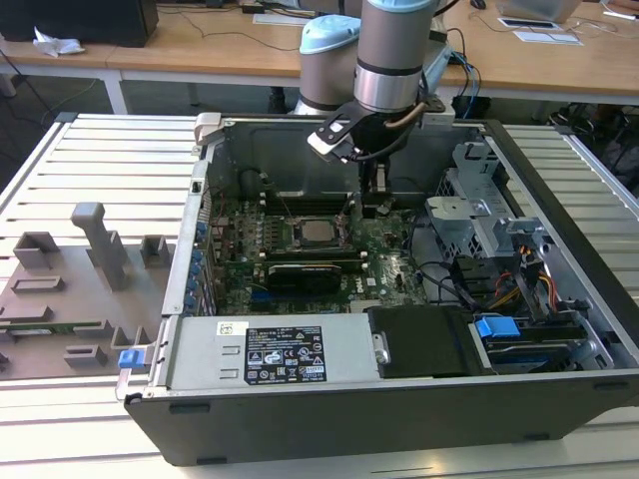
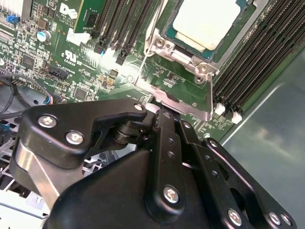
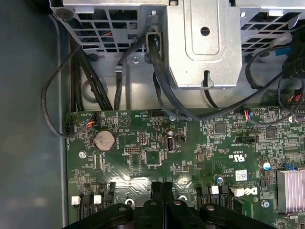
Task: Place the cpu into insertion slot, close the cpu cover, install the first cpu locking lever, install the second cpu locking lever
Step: 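Close the cpu cover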
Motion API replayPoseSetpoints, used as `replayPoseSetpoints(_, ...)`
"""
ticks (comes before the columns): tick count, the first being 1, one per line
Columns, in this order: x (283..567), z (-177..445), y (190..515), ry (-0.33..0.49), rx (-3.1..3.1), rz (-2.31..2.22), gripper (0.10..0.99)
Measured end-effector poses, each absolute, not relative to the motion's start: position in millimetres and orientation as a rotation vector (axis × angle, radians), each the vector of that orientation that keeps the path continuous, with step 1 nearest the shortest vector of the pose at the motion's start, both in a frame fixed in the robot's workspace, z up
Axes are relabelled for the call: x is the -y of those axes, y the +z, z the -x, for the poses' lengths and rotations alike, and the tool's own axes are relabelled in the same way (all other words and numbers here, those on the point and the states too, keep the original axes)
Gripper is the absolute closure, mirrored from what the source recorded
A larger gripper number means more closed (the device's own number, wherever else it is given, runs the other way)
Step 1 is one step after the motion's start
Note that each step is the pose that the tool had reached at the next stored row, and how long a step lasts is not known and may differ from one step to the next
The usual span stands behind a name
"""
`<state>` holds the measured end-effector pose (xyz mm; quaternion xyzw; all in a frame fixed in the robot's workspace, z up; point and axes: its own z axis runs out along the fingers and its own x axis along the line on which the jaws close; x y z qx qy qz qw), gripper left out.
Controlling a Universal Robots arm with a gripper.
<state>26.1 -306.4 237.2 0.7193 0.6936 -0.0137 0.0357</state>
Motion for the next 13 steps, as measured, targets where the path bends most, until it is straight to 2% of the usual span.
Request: replayPoseSetpoints(13,306.4,-15.0,237.3,-0.042,-2.131,-2.210,0.980)
